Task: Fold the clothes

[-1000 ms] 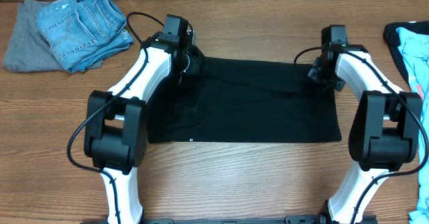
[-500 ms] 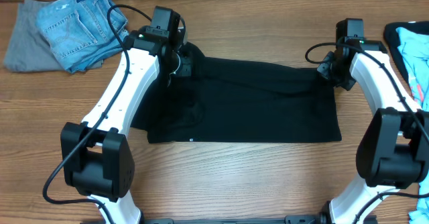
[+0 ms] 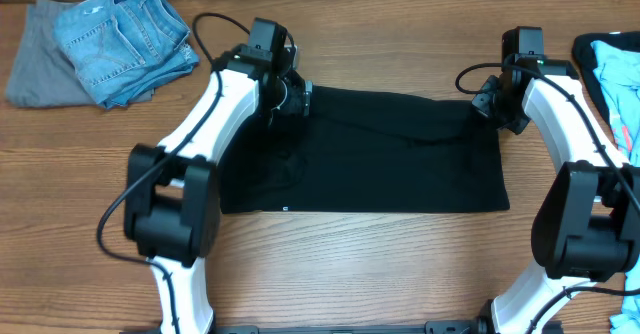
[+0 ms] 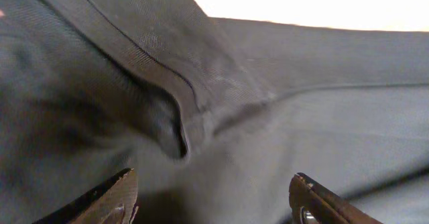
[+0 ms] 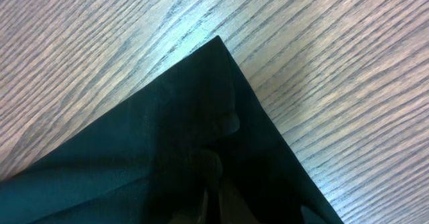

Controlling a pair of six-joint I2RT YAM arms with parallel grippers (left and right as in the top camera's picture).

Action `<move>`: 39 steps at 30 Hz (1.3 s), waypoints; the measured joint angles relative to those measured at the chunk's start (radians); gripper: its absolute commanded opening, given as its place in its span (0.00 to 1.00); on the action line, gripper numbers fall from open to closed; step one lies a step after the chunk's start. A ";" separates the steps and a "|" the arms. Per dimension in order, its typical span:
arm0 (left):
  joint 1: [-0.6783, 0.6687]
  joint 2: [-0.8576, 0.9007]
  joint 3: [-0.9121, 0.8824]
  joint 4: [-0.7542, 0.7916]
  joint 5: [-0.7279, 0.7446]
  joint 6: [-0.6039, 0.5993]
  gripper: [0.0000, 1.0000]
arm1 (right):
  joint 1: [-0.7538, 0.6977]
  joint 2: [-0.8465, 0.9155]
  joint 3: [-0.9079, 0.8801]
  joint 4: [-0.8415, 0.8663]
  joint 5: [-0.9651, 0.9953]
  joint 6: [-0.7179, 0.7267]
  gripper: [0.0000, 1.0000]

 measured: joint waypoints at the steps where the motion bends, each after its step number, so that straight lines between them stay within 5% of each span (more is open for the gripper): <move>1: 0.000 0.020 0.000 0.013 0.000 0.005 0.73 | 0.000 0.000 0.000 0.001 0.000 0.000 0.04; 15: 0.001 0.055 0.000 0.116 0.000 0.084 0.60 | 0.000 0.000 0.000 0.003 0.000 0.000 0.04; 24: 0.001 0.055 0.000 0.084 -0.001 0.123 0.39 | 0.000 0.000 0.000 0.003 0.000 0.000 0.04; 32: 0.000 0.047 0.022 -0.054 -0.060 0.124 0.62 | 0.000 0.000 0.000 0.015 0.000 0.000 0.04; 39: -0.012 0.000 0.047 0.027 -0.083 0.128 0.62 | 0.000 0.000 0.000 0.018 0.000 0.000 0.04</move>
